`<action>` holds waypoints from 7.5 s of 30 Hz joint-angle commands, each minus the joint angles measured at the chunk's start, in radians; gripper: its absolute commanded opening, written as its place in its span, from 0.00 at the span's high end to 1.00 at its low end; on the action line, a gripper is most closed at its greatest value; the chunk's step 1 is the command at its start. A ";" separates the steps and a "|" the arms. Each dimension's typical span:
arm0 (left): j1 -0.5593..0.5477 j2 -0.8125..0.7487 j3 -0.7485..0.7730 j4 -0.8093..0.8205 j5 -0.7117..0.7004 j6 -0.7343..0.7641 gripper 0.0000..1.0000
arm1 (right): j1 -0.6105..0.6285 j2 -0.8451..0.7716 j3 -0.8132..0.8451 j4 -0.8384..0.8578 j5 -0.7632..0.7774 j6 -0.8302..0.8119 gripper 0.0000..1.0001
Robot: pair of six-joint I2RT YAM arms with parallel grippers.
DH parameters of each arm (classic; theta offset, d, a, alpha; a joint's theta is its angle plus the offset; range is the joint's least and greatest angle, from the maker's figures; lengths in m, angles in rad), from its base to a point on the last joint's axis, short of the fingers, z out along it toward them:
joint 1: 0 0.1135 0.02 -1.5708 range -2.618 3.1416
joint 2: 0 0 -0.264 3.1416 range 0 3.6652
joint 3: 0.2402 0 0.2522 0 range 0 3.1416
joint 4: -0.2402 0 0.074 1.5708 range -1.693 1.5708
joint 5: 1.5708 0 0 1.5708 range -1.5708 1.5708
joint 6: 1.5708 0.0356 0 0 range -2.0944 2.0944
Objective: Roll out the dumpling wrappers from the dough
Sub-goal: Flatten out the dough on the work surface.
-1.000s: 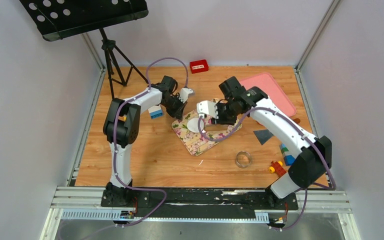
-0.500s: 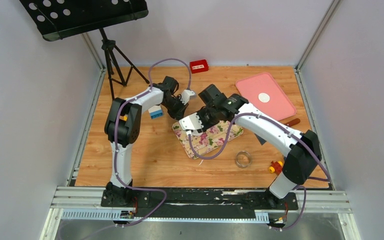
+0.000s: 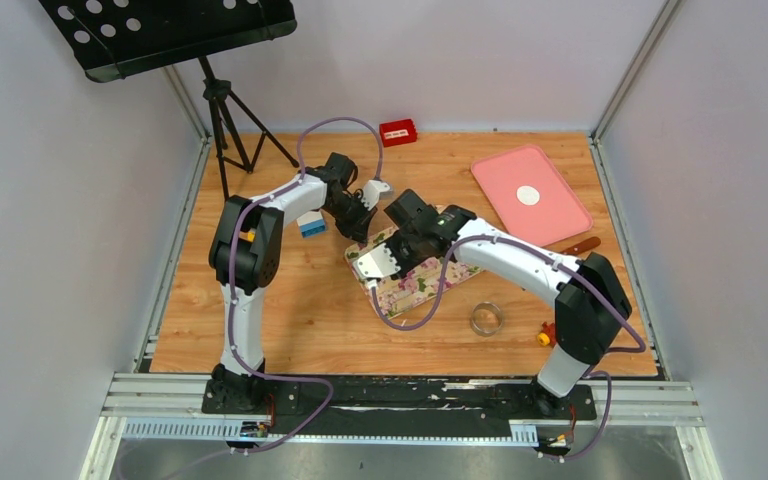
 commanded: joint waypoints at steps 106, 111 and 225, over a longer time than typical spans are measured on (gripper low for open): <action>-0.017 -0.025 -0.052 0.024 -0.006 -0.007 1.00 | 0.052 -0.087 -0.292 0.089 0.074 0.146 1.00; -0.017 -0.024 -0.051 0.025 -0.009 -0.008 1.00 | 0.070 -0.111 -0.348 0.069 0.087 0.137 1.00; -0.017 -0.031 -0.062 0.037 -0.023 -0.021 1.00 | 0.208 -0.254 -0.252 -0.143 0.183 0.207 1.00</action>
